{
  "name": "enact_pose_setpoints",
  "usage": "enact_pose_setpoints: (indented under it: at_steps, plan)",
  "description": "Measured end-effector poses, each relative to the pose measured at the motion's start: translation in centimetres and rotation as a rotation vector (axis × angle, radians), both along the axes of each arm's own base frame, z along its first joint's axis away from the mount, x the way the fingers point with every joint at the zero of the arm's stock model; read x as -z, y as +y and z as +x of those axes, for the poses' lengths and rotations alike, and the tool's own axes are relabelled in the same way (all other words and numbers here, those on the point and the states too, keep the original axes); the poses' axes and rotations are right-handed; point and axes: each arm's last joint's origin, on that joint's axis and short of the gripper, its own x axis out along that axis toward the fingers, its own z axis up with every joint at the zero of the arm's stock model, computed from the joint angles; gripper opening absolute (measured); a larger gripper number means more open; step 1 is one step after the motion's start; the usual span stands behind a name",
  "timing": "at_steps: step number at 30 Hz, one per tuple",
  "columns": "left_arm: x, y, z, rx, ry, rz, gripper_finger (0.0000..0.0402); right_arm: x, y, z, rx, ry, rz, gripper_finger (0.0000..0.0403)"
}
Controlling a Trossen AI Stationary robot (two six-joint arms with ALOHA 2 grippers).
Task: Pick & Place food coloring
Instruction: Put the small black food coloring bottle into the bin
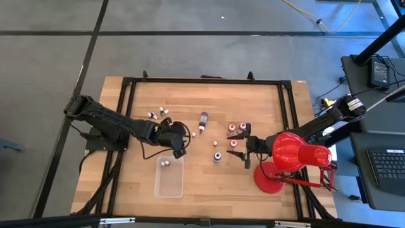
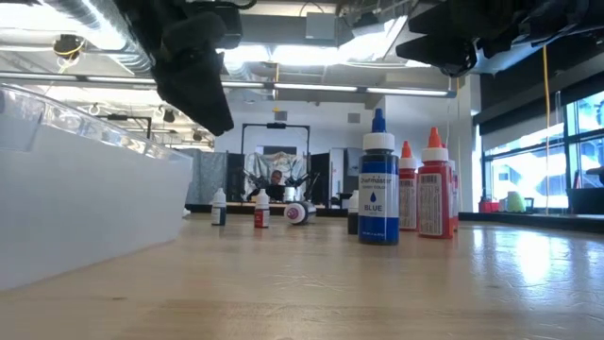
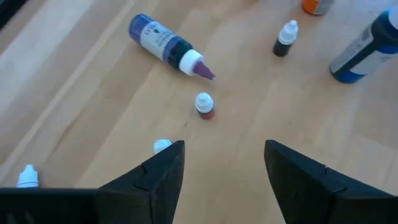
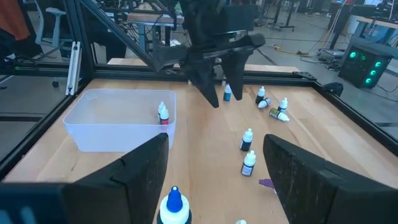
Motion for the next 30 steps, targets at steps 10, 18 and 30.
enact_pose_setpoints:
  at_steps: [10,18,30]
  plan:
    - [0.3,2.8,0.4,-0.040,0.038,-0.054,0.0208,0.1,0.0,0.0,-0.004,0.007,-0.027,0.0265]
    - [0.7,7.1,0.3,-0.089,0.088,-0.200,0.0186,0.1,0.0,0.0,-0.003,0.007,-0.026,0.0265]
    - [3.1,8.3,1.1,-0.084,0.179,-0.269,0.0171,0.2,-0.1,0.0,-0.002,0.020,-0.033,0.0265]
